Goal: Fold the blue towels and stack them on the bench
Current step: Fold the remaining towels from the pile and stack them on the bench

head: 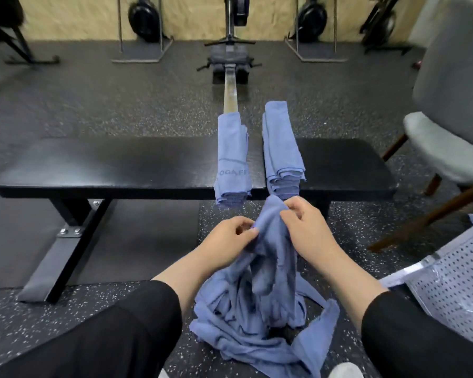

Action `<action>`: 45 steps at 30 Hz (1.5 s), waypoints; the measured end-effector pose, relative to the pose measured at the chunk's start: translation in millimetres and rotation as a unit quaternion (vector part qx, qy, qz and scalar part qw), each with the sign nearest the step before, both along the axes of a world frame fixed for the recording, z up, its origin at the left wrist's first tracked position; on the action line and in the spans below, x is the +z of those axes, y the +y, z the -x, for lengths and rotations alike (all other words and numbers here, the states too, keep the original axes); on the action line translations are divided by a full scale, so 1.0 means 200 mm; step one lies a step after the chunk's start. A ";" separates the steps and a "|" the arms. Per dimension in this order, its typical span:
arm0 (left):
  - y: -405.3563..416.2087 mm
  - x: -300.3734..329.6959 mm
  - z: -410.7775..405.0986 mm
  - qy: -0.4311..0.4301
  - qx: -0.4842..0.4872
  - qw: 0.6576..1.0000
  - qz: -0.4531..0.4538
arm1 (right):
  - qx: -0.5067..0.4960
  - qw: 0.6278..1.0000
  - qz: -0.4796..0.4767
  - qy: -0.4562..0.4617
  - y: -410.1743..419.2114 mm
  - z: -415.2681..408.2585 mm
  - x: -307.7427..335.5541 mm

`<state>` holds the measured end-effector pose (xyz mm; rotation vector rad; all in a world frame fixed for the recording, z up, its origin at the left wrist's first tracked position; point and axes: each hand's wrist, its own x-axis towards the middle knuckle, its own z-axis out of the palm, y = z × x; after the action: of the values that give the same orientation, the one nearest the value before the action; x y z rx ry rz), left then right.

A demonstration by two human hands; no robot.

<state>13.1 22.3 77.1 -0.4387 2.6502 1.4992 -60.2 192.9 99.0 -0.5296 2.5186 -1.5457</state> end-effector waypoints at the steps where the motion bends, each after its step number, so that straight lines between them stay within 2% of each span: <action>1: 0.00 0.05 -0.02 0.011 -0.001 1.000 -0.003 | -0.007 1.000 0.015 0.006 0.01 -0.02 0.08; 6: -0.01 0.27 -0.13 0.058 0.027 0.998 0.021 | -0.064 0.996 0.064 0.024 0.09 -0.08 0.39; 9: -0.03 0.36 -0.15 0.118 0.062 0.991 -0.023 | -0.070 0.997 -0.012 0.029 0.14 -0.08 0.41; 12: -0.05 0.39 -0.15 0.145 0.064 0.987 -0.029 | -0.010 0.989 -0.146 0.008 0.14 -0.10 0.37; 14: -0.03 0.42 -0.14 0.160 0.058 0.985 -0.031 | 0.030 0.983 -0.183 -0.001 0.11 -0.10 0.34; 17: -0.01 0.46 -0.13 0.163 0.033 0.986 -0.020 | 0.094 0.990 -0.103 -0.037 0.05 -0.10 0.30; 19: 0.01 0.48 -0.12 0.157 0.015 0.987 0.009 | 0.170 0.982 -0.036 -0.068 0.00 -0.11 0.31; 21: 0.01 0.48 -0.10 0.161 0.024 0.987 0.015 | 0.222 0.972 -0.014 -0.077 -0.03 -0.09 0.30; 28: -0.06 0.48 -0.05 0.243 0.162 0.953 -0.074 | 0.197 0.979 0.012 -0.058 -0.10 -0.05 0.30; 33: -0.21 0.49 -0.03 0.335 0.291 0.893 -0.072 | 0.199 0.977 -0.010 -0.073 -0.07 -0.03 0.32; 35: -0.28 0.48 -0.03 0.347 0.323 0.879 -0.052 | 0.203 0.976 -0.003 -0.077 -0.06 -0.02 0.33; 38: -0.30 0.49 -0.03 0.339 0.318 0.884 -0.047 | 0.178 0.980 0.016 -0.091 -0.03 0.00 0.32; 45: -0.16 0.52 -0.05 0.289 0.228 0.930 -0.005 | 0.087 0.971 0.108 -0.194 -0.01 0.02 0.30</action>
<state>22.5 -9.0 181.0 -0.7602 3.1270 2.0430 -64.2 191.2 158.2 -0.4107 1.9772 -1.6766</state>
